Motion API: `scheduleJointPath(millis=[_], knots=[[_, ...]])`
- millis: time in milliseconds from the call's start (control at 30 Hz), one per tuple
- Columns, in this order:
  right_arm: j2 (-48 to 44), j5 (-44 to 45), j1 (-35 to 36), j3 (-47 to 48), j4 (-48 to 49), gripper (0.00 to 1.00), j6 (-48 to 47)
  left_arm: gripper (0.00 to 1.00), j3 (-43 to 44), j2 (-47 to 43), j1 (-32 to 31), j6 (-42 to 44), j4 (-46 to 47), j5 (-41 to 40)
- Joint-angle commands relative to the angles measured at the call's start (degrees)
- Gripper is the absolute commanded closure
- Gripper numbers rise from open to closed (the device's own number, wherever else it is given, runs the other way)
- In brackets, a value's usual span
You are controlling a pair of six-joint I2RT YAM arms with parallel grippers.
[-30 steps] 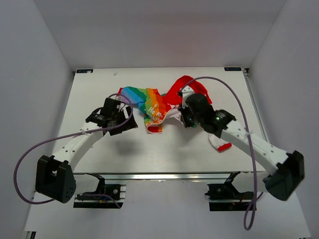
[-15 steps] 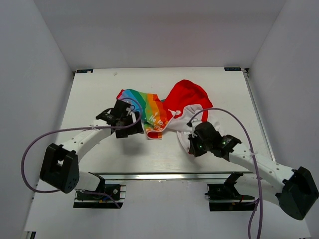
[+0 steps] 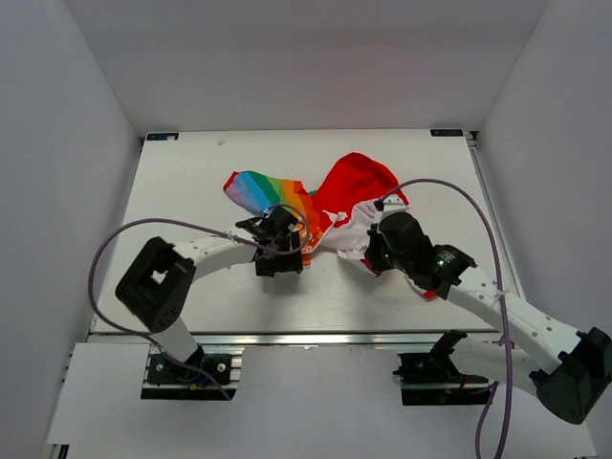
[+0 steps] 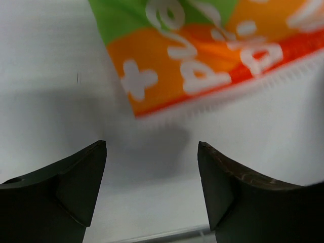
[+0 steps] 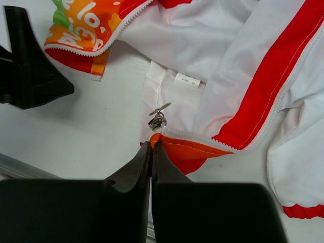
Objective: Zip up the jacket
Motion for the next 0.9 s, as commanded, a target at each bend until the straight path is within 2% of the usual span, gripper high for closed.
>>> scheduleJointPath(millis=[0,67,167,200,233,300,333,400,433,467,500,533,567,600,633,700,767,867], knots=[[-1.4,1.8,-0.3,1.9,1.6,1.00,1.5,0.20,4.2,5.4,-0.1,-4.7,4.2,-5.1],[-1.5,2.3,-0.4,2.2,1.3,1.00,1.5,0.24,5.9,8.7,0.0,-4.7,4.7,-7.2],[-1.6,4.0,-0.8,2.4,1.0,1.00,1.2,0.38,10.7,12.4,0.0,-5.5,2.0,-12.4],[-1.7,4.6,-1.0,2.4,1.1,1.00,1.2,0.51,11.9,13.1,0.0,-5.6,1.2,-13.2],[-1.6,5.0,-1.4,2.4,1.3,1.00,0.7,0.60,14.3,13.7,0.0,-5.5,-0.1,-13.9],[-1.0,5.5,-2.6,2.9,1.5,1.00,0.2,0.93,16.7,14.3,0.0,-5.4,-1.9,-14.6],[-0.5,5.5,-3.3,3.4,1.2,1.00,-0.9,1.00,20.5,14.3,0.0,-5.0,-5.2,-14.9],[1.3,5.0,-6.1,7.7,-0.2,1.00,-2.7,1.00,25.8,14.2,0.0,-3.2,-11.1,-15.0],[2.3,4.8,-7.3,10.3,-1.7,1.00,-3.3,1.00,28.7,14.0,0.0,-2.6,-18.5,-15.2],[3.3,4.4,-9.7,13.5,-5.5,1.00,-5.2,1.00,36.5,14.1,0.3,-1.7,-22.9,-14.7],[5.7,4.7,-10.8,21.6,-8.3,1.00,-5.6,1.00,41.6,15.3,0.3,-0.4,-28.5,-14.8],[7.0,6.1,-11.5,26.0,-10.9,1.00,-5.6,1.00,47.0,16.0,0.3,0.6,-38.3,-15.2],[9.5,6.7,-12.6,30.1,-14.9,1.00,-6.6,1.00,58.3,16.9,0.3,4.2,-42.5,-15.3],[10.4,7.3,-13.0,36.7,-16.1,1.00,-7.0,1.00,64.3,18.0,0.3,5.3,-47.2,-16.1],[11.1,7.5,-13.1,38.9,-17.0,1.00,-7.5,1.00,66.9,17.9,0.3,8.2,-49.4,-15.8],[12.4,4.4,-13.3,42.5,-19.6,1.00,-8.8,1.00,64.8,14.8,1.0,10.4,-49.4,-9.1],[10.8,-1.5,-13.3,40.6,-20.0,1.00,-9.7,1.00,60.6,11.3,1.2,11.8,-49.3,-3.6],[7.4,-7.6,-13.3,31.2,-19.8,1.00,-9.8,1.00,45.3,6.6,1.2,12.9,-48.1,2.8]])
